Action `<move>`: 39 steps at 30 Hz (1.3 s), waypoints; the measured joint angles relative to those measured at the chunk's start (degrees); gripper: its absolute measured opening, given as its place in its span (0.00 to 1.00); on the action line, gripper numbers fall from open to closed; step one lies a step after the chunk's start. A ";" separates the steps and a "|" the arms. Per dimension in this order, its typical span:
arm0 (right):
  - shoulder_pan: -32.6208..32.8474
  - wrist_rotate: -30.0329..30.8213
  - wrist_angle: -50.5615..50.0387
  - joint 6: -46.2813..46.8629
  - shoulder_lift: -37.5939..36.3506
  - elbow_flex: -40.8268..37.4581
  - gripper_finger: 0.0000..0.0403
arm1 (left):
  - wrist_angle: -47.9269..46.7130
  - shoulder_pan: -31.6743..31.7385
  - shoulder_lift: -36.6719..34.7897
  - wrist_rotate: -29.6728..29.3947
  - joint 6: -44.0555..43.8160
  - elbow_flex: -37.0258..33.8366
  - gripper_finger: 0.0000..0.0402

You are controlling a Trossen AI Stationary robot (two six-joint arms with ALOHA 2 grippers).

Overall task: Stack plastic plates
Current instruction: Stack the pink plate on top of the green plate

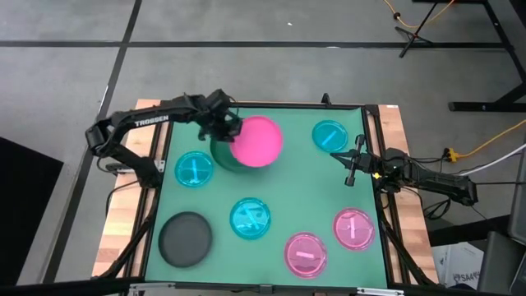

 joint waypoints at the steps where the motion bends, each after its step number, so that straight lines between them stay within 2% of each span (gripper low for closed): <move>1: 0.00 0.00 -0.02 0.00 0.01 0.00 0.00 | -0.69 0.88 0.38 -0.93 1.47 0.07 0.02; 9: 0.00 0.00 -0.10 0.00 -0.01 0.00 0.00 | -7.17 5.92 1.73 -8.43 11.17 0.05 0.01; 17: 0.00 0.00 -0.15 -0.02 -0.01 0.00 0.00 | -6.93 6.72 1.83 -13.44 14.06 0.04 0.01; 22: 0.00 0.00 -0.17 -0.02 -0.01 0.00 0.00 | -6.81 6.67 3.64 -13.21 14.07 0.04 0.01; 33: 0.00 0.00 -0.20 -0.02 -0.01 0.00 0.00 | -6.03 6.20 12.90 -11.06 15.31 0.04 0.01; 39: 0.00 0.00 -0.20 -0.02 -0.01 0.00 0.00 | -5.98 6.20 13.82 -11.30 15.40 0.04 0.04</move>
